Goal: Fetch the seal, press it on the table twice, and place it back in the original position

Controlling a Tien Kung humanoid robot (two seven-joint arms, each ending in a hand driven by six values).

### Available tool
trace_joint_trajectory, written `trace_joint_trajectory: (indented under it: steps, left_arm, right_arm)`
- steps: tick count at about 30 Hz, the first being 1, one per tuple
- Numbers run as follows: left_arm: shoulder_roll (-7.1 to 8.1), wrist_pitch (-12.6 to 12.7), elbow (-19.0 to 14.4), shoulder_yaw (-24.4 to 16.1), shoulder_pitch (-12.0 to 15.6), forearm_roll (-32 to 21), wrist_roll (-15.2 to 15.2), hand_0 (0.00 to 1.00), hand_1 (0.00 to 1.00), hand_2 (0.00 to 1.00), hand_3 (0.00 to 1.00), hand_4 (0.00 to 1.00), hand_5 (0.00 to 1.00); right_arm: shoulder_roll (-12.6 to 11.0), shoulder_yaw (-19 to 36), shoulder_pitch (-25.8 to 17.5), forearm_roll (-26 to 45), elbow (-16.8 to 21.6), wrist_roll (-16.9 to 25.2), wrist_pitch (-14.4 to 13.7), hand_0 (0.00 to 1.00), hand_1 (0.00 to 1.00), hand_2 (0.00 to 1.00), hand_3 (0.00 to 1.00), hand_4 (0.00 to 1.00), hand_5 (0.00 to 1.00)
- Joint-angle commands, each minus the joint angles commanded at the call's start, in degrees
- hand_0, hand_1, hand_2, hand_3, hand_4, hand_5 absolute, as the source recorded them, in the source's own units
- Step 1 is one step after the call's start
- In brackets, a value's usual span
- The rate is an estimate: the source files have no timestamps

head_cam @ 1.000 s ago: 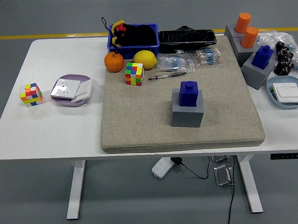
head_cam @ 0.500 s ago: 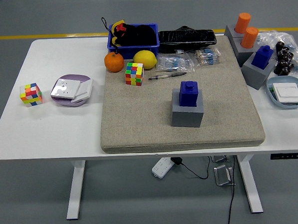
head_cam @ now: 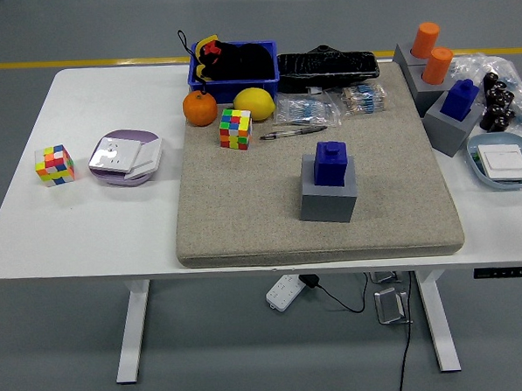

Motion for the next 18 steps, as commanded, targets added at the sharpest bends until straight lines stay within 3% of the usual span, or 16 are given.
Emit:
trace_joint_trajectory:
  steps: [18]
  left_arm:
    - [0.0,-0.04,0.04,0.07,0.02,-0.12,0.0,0.813,0.815,0.786,0.834,0.794,0.397]
  right_arm:
    - [-0.12,0.92,-0.26,-0.42,-0.06,-0.09,-0.18,0.82,0.721,0.711,0.65,0.833,0.22]
